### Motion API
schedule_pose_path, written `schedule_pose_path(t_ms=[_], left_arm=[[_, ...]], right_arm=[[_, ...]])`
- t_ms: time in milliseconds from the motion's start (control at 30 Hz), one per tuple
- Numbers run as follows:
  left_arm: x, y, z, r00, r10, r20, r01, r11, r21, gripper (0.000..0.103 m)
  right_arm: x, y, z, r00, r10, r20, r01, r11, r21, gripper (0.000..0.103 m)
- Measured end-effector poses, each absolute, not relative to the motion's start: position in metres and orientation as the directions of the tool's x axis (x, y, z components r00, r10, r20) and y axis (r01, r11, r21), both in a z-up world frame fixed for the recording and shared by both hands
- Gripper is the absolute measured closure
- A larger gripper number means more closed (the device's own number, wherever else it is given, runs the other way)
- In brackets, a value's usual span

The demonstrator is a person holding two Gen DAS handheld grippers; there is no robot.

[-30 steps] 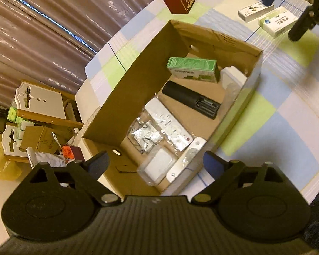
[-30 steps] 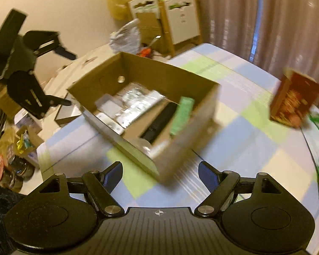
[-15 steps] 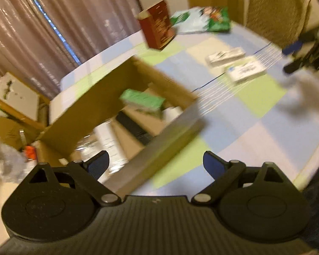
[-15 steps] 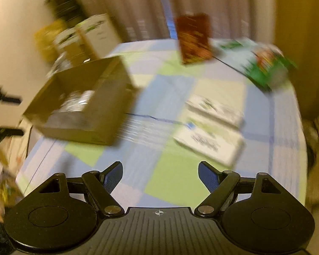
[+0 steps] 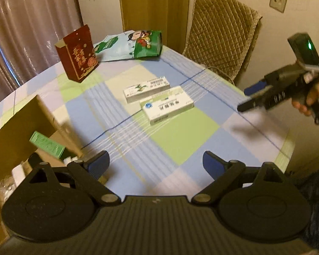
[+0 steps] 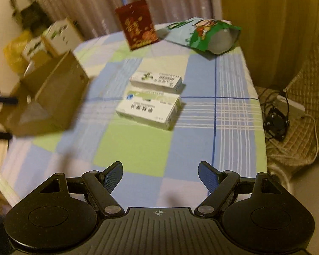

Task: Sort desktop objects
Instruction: 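Withdraw both tools from the box toward the two white medicine boxes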

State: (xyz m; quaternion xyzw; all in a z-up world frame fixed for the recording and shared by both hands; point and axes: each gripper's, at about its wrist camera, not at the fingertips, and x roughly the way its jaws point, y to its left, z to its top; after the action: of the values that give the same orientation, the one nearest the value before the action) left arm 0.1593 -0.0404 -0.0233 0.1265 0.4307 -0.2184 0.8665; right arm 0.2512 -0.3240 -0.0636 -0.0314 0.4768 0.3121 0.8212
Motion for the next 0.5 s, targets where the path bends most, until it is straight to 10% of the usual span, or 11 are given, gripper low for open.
schedule_pose_path(t_ms=[500], left_arm=[[0.216,-0.023,-0.033,0.551,-0.162,-0.819,0.356,0.933,0.054,0.01]], right_arm=[[0.352,-0.237,-0.093,0.139,0.528,-0.838,-0.927,0.366,0.077,0.022]])
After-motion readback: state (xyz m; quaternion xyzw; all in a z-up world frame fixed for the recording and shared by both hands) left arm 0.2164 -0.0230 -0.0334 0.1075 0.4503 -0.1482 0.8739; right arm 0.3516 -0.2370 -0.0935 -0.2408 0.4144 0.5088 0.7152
